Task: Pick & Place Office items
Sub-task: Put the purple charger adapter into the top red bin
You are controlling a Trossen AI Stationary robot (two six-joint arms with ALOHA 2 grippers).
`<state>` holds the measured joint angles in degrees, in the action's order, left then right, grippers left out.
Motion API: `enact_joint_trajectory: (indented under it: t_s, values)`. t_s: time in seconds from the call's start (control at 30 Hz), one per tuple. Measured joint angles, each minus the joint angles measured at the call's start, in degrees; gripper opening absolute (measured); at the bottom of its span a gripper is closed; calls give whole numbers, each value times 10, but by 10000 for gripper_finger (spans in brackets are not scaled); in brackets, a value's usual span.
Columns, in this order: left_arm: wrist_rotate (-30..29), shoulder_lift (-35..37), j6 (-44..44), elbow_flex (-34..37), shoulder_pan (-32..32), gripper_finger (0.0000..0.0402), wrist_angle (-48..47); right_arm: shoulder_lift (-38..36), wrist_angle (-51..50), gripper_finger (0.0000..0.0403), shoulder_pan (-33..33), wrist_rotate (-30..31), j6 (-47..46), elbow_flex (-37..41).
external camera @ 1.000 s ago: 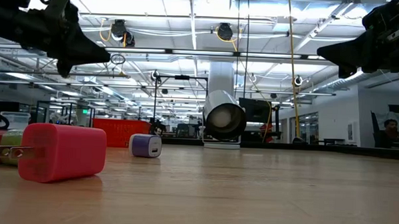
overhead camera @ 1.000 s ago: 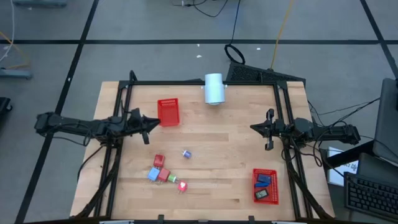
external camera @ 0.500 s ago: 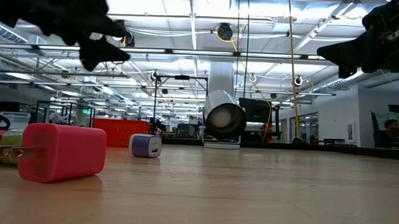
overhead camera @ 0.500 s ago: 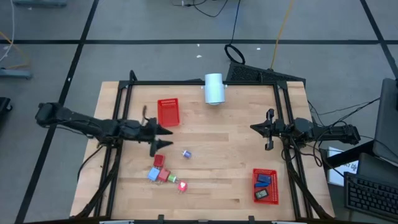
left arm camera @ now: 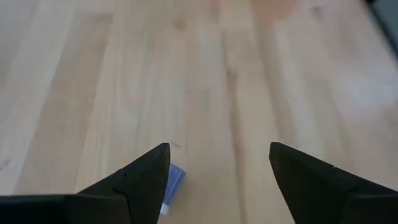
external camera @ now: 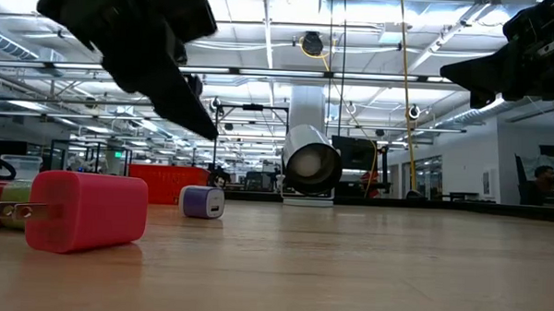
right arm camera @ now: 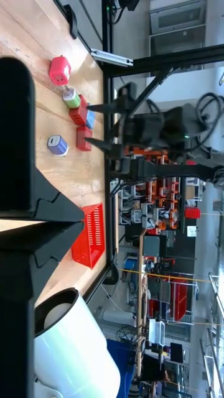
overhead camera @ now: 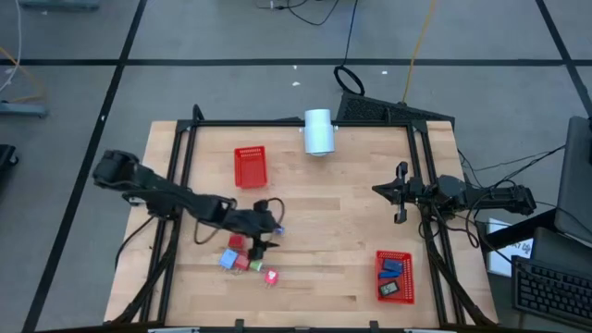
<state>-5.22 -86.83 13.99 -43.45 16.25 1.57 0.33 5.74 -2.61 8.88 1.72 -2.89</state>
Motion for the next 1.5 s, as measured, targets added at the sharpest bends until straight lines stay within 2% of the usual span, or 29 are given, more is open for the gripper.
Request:
enact_joint_trajectory:
  t_s: [0.23, 0.3, 0.6, 0.7, 1.0, 1.3, 1.5]
  values:
    - [-56, -76, 32, -9, 0, 257, 0, 0, 0, 0, 0, 0, 0, 0]
    - [-56, -88, 53, -10, 0, 253, -1, 0, 0, 0, 0, 0, 0, 0]
    - [56, -96, 136, -10, 0, 253, -5, 0, 0, 0, 0, 0, 0, 0]
    - [63, -96, 141, -10, 0, 253, -9, 0, 0, 0, 0, 0, 0, 0]
    - [-12, -96, 114, -10, 11, 253, -30, 0, 0, 0, 0, 0, 0, 0]
    - [-39, -103, 86, -10, 18, 253, -24, 0, 0, 0, 0, 0, 0, 0]
    - [-48, -137, 86, -9, 18, 253, 25, 0, 0, 0, 0, 0, 0, 0]
